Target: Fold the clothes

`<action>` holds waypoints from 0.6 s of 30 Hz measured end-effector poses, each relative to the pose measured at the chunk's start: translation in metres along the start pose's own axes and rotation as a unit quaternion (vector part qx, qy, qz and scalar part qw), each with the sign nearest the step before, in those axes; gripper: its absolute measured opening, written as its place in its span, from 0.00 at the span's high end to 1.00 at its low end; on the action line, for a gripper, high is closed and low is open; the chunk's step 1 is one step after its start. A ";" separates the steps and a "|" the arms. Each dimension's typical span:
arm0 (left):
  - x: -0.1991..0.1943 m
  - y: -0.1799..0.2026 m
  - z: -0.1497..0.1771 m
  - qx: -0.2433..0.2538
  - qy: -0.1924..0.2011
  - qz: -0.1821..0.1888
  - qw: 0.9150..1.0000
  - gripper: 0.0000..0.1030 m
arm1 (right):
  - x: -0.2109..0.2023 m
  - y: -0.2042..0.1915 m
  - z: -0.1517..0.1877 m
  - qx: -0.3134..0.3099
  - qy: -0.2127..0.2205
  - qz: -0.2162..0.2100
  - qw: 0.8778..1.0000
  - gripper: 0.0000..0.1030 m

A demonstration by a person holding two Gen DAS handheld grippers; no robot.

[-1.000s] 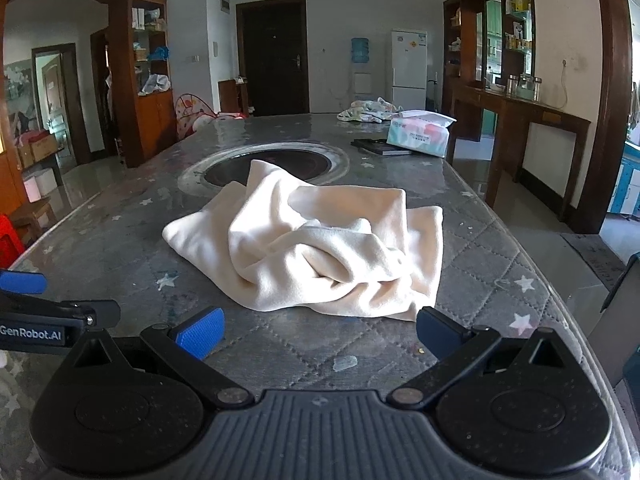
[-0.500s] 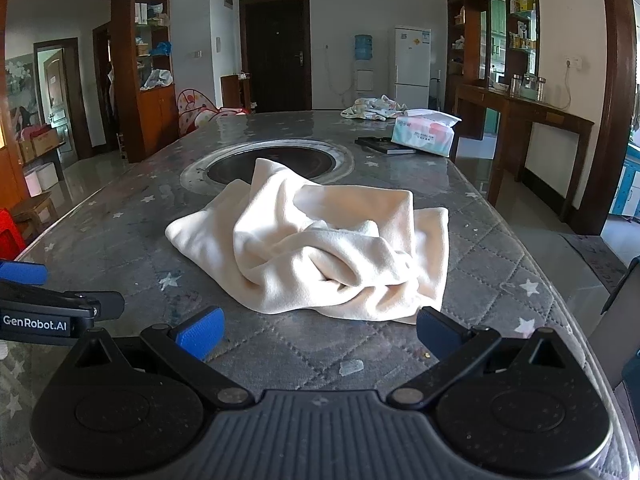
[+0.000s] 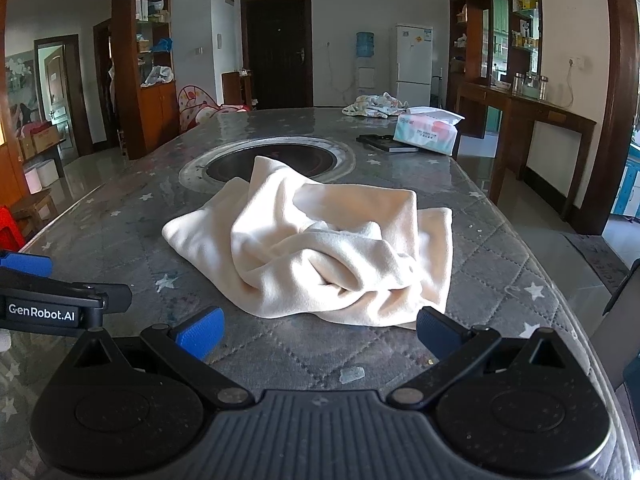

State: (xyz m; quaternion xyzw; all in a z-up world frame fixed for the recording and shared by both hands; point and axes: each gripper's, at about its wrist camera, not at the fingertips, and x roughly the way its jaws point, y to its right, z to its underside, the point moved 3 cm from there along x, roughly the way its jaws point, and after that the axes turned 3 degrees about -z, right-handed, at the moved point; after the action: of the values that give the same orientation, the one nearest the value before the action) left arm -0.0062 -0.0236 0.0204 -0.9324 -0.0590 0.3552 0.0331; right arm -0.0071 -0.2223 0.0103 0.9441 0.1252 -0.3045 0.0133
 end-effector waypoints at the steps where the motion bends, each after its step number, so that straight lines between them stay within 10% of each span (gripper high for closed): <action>1: 0.001 0.000 0.000 0.000 -0.001 0.000 1.000 0.00 | 0.000 0.000 0.000 0.000 0.000 0.000 1.000 0.00; 18: 0.013 0.006 -0.005 -0.002 -0.015 0.001 1.000 0.00 | 0.010 0.003 -0.003 0.001 -0.006 0.001 1.000 0.00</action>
State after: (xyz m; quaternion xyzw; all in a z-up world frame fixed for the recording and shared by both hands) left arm 0.0071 -0.0274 0.0151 -0.9270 -0.0593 0.3692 0.0302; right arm 0.0031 -0.2223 0.0072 0.9423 0.1240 -0.3105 0.0132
